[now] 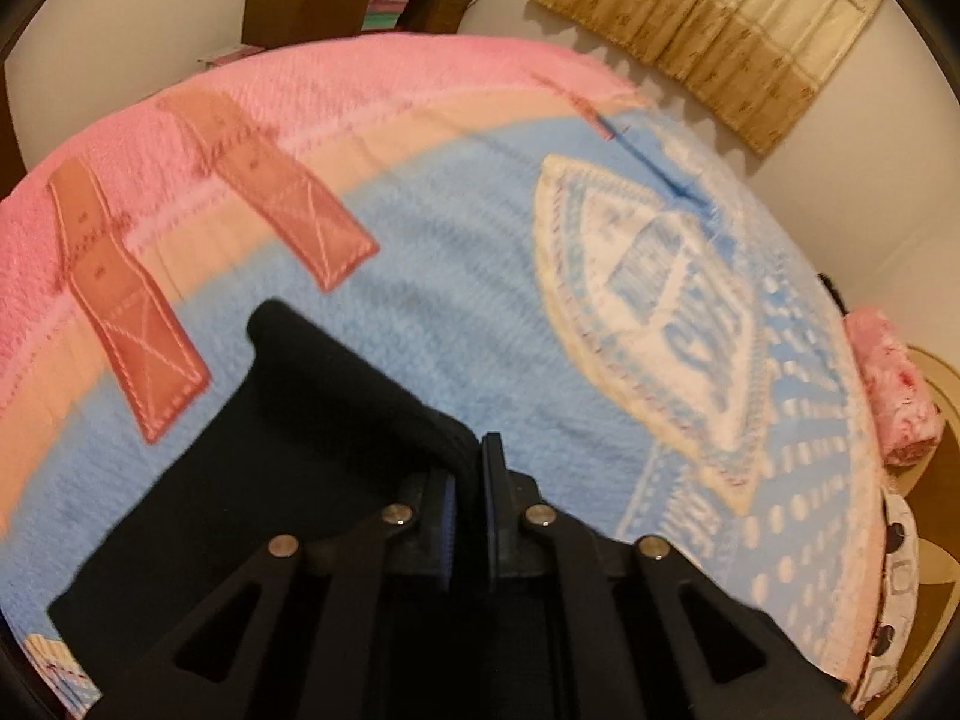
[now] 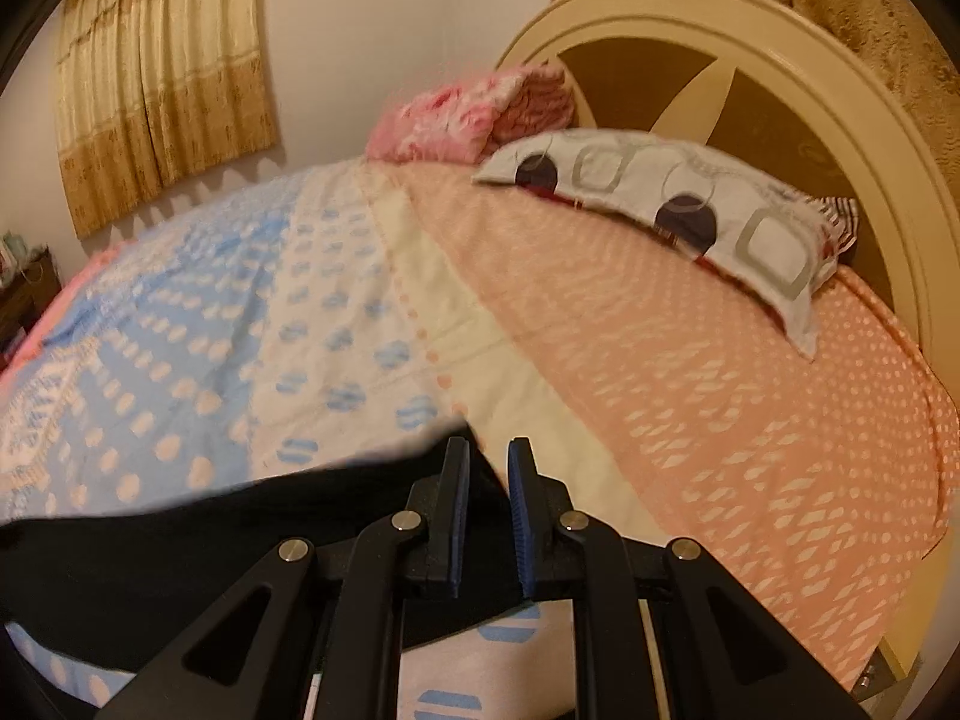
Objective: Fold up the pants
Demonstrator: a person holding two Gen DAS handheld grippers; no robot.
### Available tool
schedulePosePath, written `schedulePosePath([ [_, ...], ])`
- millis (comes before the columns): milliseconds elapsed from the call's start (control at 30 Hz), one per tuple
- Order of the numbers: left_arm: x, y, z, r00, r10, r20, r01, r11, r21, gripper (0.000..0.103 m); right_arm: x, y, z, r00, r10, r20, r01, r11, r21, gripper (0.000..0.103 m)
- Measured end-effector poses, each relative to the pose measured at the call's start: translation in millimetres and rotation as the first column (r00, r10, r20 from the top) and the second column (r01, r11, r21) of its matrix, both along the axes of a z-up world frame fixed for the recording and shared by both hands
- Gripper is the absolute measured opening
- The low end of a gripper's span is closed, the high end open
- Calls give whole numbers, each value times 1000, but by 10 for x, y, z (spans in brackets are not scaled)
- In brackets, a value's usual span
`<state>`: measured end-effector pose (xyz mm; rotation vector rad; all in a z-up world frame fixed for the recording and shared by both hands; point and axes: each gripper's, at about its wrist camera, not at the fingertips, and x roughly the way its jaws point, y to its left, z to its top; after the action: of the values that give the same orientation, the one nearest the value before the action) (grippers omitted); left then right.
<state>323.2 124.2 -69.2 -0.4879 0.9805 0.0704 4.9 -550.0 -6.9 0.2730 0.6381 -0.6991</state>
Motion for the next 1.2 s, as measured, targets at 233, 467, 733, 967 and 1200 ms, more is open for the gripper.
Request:
schedulePosePath([
  [233, -251, 117, 263, 999, -23, 35, 25, 999, -35, 8, -287, 95, 321, 995, 63, 74, -65, 997, 32, 14],
  [467, -688, 239, 348, 996, -16, 89, 23, 997, -78, 8, -119, -31, 70, 988, 84, 127, -119, 947, 297, 31],
  [733, -1206, 492, 340, 992, 18, 123, -8, 997, -82, 8, 447, -162, -397, 989, 50, 142, -125, 796, 592, 60],
  [967, -1325, 595, 72, 997, 32, 68, -27, 997, -67, 8, 777, -128, -704, 999, 19, 45, -44, 759, 650, 60],
  [1200, -1309, 609, -11, 997, 37, 67, -33, 997, -63, 8, 1146, -172, -773, 999, -20, -42, 43, 759, 650, 60],
])
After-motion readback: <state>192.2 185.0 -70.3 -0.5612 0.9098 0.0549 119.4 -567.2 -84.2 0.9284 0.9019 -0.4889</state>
